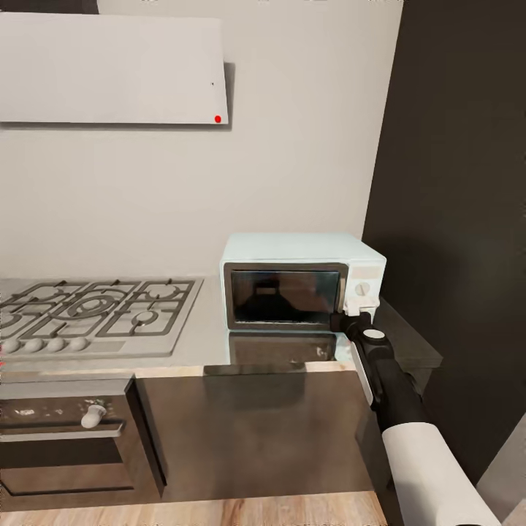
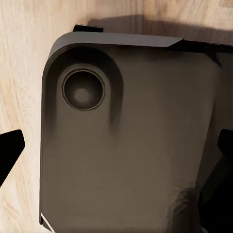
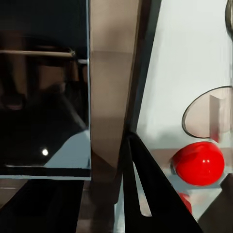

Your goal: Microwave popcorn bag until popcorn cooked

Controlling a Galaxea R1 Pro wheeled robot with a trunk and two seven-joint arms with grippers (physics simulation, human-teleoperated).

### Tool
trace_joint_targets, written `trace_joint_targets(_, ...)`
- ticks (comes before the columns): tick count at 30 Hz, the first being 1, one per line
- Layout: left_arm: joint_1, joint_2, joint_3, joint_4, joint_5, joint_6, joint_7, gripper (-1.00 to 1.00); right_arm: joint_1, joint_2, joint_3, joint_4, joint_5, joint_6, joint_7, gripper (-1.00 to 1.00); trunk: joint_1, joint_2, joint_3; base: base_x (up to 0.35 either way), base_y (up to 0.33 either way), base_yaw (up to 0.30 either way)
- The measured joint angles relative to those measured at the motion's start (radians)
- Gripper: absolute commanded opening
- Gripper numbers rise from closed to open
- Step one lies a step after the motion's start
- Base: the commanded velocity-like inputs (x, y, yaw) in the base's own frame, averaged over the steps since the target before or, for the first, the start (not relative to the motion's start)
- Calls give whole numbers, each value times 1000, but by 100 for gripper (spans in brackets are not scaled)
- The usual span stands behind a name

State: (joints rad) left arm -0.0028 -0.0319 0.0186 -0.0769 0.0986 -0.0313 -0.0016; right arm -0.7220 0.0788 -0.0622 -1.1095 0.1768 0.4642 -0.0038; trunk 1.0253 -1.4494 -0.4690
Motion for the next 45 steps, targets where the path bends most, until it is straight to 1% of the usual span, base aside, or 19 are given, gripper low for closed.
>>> trace_joint_targets(20,0,-2,0,1,0,0,0,100,0,1,5,1,-36,-2,5,-100,0,0,0,-105,0,0)
trace_joint_targets(45,0,-2,0,0,0,0,0,100,1,1,53,3,-25,-2,12,-100,0,0,0,-105,0,0)
